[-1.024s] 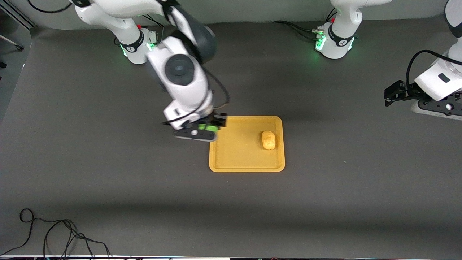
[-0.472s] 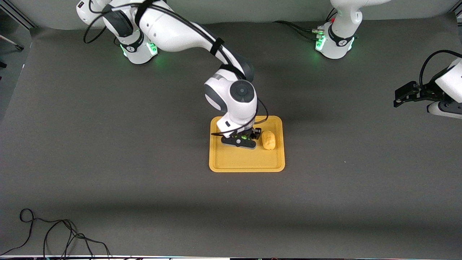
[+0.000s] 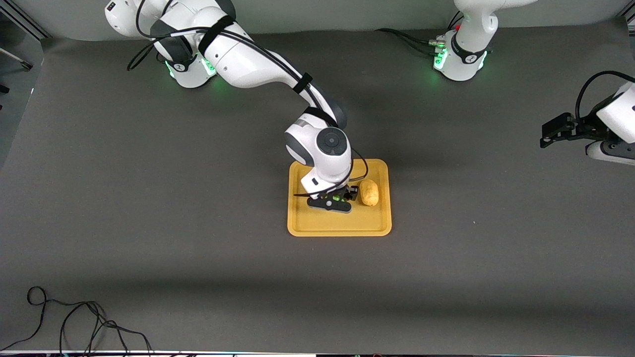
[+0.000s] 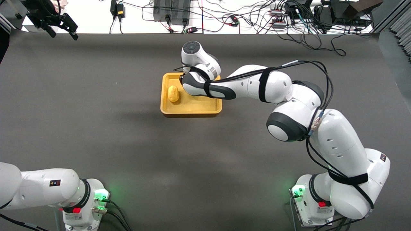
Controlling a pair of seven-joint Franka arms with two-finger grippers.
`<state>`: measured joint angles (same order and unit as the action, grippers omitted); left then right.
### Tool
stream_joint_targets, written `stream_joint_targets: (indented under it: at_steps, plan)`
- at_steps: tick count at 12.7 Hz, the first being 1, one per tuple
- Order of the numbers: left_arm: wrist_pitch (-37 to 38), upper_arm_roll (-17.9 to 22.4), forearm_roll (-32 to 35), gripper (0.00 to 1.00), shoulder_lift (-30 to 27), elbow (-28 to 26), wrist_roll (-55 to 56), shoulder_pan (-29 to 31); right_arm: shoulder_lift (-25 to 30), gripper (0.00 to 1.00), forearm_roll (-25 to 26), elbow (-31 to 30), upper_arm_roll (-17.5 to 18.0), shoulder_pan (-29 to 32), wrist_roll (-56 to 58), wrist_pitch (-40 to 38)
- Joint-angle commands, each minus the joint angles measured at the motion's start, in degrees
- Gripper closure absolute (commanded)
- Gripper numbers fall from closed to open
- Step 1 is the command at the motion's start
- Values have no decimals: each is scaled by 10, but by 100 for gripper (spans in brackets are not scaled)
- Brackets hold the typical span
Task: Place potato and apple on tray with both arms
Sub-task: 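Lower the apple onto the tray beside the potato and open the right gripper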
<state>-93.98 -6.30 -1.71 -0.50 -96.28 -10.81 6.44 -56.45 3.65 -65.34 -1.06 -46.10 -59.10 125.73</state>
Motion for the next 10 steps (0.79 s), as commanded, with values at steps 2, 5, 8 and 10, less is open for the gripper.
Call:
stream_joint_targets:
  at_steps: [2,5,8,10]
  plan:
    - [14,-1,-7,0,6,14,-6,2,-2,57,9,-5,-4,-1,-12,10]
    - [28,0,-6,0,5,13,-9,3,-5,32,9,-6,-5,1,-14,10]
    - [26,0,-6,0,6,12,-8,2,6,0,4,-4,-5,8,-14,2]
    - [24,0,-5,0,6,12,-8,3,49,0,1,3,-4,9,-13,-58]
